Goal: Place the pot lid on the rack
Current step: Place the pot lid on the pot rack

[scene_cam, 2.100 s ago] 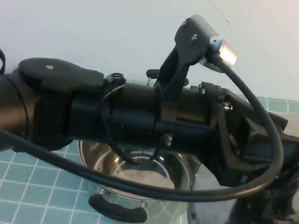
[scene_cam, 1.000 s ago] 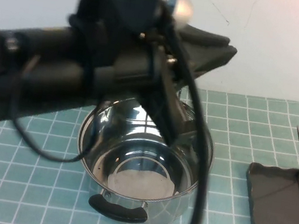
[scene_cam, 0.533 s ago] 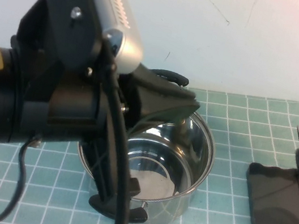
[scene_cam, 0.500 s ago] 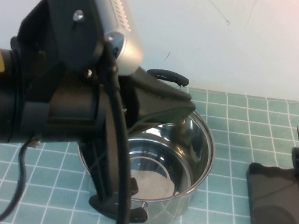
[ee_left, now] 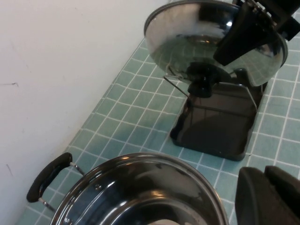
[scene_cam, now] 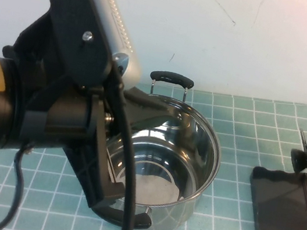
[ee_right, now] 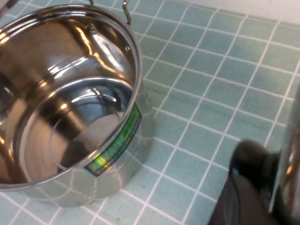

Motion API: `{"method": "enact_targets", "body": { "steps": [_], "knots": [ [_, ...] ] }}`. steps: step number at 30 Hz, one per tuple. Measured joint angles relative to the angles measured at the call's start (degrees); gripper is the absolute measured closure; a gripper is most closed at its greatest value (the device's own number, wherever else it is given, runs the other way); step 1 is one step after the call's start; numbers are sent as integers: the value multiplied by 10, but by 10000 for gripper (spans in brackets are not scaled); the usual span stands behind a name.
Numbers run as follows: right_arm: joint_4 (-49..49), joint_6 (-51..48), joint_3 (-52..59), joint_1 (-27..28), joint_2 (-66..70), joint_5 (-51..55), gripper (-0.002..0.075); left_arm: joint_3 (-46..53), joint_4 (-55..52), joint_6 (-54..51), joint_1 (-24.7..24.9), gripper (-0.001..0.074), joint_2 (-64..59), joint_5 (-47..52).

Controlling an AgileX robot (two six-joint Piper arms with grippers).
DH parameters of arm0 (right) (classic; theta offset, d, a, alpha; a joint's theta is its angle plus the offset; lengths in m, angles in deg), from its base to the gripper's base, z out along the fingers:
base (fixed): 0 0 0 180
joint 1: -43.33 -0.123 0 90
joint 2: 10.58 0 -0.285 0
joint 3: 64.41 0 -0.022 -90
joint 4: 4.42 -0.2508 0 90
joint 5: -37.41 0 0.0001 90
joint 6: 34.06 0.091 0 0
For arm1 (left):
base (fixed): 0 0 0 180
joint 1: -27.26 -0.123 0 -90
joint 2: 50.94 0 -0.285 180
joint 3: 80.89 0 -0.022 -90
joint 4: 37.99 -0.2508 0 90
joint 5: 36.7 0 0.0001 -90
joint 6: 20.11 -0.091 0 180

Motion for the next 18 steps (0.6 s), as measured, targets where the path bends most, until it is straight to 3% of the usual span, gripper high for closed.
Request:
{"method": "enact_targets", "body": {
  "steps": [8,12,18],
  "knots": [
    [27,-2,-4,1,1,-26,344,0,-60,41,0,735,0,12],
    [54,22,-4,15,-7,-18,334,0,-117,104,0,735,2,34],
    [86,50,-4,46,-76,1,389,0,-216,200,0,736,31,68]
  ]
}}
